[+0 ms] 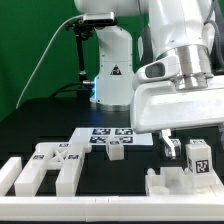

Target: Assemble chair

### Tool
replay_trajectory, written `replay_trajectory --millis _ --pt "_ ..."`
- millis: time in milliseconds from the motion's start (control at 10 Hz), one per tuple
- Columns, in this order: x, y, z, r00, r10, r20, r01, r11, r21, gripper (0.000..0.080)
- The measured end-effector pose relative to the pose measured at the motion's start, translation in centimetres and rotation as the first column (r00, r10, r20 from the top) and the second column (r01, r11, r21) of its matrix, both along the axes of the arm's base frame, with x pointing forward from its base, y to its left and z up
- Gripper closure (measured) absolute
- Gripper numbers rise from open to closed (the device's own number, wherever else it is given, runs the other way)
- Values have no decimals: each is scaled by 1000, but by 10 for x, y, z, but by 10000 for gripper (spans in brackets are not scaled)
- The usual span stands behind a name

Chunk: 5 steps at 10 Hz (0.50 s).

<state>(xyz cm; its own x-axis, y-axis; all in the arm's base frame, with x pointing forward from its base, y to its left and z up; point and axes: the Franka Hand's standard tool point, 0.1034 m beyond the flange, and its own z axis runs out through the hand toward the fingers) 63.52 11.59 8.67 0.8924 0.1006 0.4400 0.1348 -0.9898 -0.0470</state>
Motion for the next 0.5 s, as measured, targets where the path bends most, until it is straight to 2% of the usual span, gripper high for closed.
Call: replay_trajectory --millis 100,300,400,500 --pt "8 1 3 1000 0 -18 0 1000 2 150" --pt "5 3 -6 999 -16 -44 16 1000 8 150" --pt "-1 6 -11 985 -24 -168 25 1000 8 150" --pt "4 8 -8 965 -23 -260 25 1000 3 150"
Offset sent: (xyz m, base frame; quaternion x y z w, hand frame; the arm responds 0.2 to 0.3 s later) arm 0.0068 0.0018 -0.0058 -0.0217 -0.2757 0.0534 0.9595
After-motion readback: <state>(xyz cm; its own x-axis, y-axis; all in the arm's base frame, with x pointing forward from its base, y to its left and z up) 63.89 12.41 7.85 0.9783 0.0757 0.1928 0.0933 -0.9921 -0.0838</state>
